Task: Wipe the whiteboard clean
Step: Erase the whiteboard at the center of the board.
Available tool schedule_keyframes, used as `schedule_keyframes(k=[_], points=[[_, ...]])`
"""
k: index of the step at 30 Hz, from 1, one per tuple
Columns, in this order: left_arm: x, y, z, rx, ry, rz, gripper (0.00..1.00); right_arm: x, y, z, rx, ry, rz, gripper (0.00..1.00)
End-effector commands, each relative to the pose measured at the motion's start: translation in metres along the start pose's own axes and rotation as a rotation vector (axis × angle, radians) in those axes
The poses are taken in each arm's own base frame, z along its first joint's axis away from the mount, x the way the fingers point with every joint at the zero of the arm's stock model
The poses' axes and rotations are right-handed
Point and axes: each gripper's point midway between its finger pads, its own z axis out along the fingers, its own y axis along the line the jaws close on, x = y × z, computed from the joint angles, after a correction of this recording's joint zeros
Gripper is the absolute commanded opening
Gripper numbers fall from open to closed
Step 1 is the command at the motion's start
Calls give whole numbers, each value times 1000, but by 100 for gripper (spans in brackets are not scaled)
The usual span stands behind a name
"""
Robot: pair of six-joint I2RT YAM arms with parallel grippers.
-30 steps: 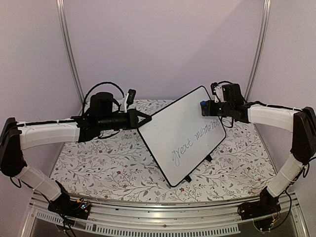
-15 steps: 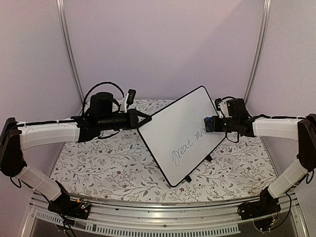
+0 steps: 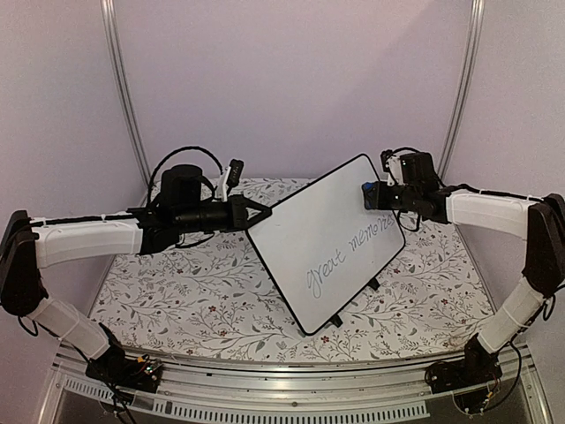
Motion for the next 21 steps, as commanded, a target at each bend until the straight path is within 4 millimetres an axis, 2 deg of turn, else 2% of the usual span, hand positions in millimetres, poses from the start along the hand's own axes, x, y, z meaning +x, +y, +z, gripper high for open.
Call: schedule_keyframes(k=[1, 7, 13, 17, 21], points=[[14, -41, -3, 149, 61, 70, 0, -29, -15, 14, 96, -61, -34, 15], [14, -41, -3, 150, 61, 70, 0, -32, -24, 26, 142, -89, -76, 15], [15, -41, -3, 149, 62, 71, 0, -27, -45, 33, 248, -97, -120, 15], [15, -40, -2, 148, 64, 67, 0, -29, -43, 36, 239, -103, -120, 15], [16, -39, -1, 147, 67, 66, 0, -29, -33, 43, 187, -83, -126, 15]])
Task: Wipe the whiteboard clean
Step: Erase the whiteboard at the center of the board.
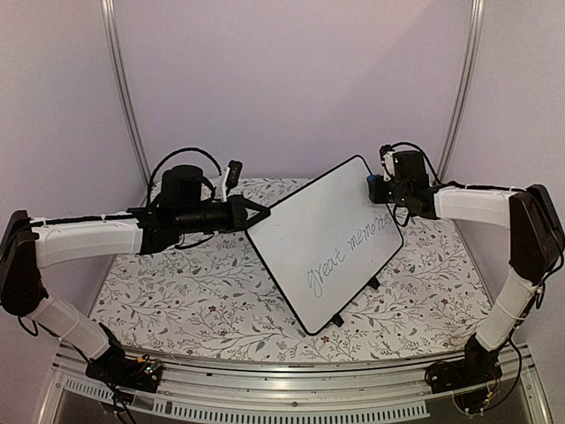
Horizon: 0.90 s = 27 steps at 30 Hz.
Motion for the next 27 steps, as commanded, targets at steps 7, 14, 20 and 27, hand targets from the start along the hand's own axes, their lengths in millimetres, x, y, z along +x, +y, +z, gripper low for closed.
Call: schedule_keyframes(k=[7, 14, 20, 27], points=[[17, -45, -3, 178, 73, 85, 0, 7, 22, 8, -99, 64, -23, 15], [17, -45, -3, 178, 73, 84, 0, 8, 48, -2, -144, 72, -72, 15], [17, -44, -3, 176, 72, 82, 0, 18, 63, -7, -171, 106, -98, 15], [16, -45, -3, 180, 70, 84, 0, 28, 80, -13, -208, 138, -126, 15]])
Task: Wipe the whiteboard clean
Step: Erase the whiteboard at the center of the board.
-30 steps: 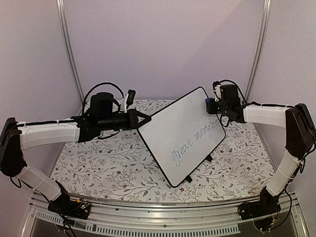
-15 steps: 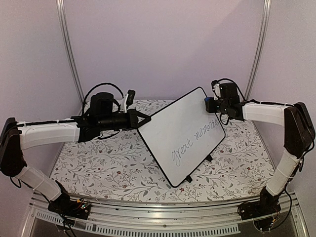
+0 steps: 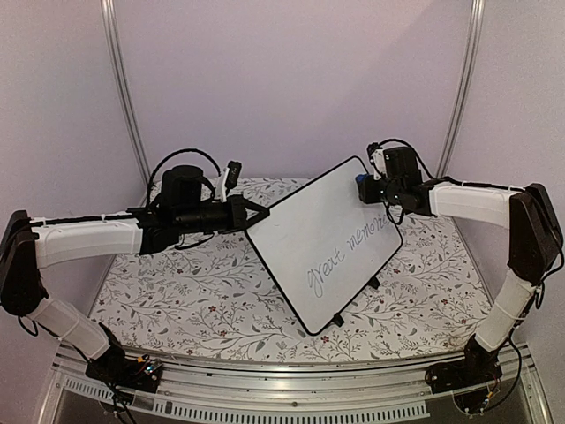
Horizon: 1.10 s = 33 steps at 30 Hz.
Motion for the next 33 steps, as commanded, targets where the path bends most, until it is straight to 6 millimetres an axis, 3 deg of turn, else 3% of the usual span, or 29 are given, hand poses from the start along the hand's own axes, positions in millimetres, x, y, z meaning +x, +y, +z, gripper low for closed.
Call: schedule_keyframes(k=[1, 18, 33], points=[[17, -48, -4, 194, 72, 104, 0, 26, 42, -5, -118, 100, -63, 15], [16, -50, -5, 199, 69, 102, 0, 46, 101, -17, -226, 144, -111, 15], [14, -52, -8, 201, 61, 106, 0, 68, 191, -54, -323, 137, -214, 15]])
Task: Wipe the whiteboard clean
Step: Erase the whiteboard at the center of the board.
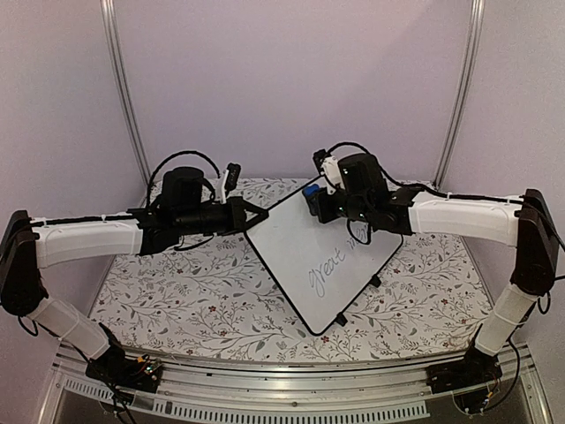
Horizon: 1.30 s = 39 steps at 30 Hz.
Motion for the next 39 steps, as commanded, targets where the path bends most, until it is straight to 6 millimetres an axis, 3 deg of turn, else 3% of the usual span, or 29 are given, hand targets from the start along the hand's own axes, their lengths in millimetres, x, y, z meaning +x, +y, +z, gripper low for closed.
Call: schedule_keyframes(k=[1, 11, 19, 26, 39], points=[[12, -57, -9, 223, 58, 121, 0, 55, 47, 2, -86, 159, -64, 15], [11, -57, -10, 222, 55, 124, 0, 79, 105, -13, -158, 200, -125, 15], [11, -58, -10, 221, 51, 125, 0, 97, 133, -27, -186, 225, -145, 15], [11, -57, -9, 218, 53, 126, 0, 115, 138, -32, -186, 259, -146, 16], [13, -55, -7, 213, 58, 122, 0, 142, 117, -48, -149, 314, -131, 16]])
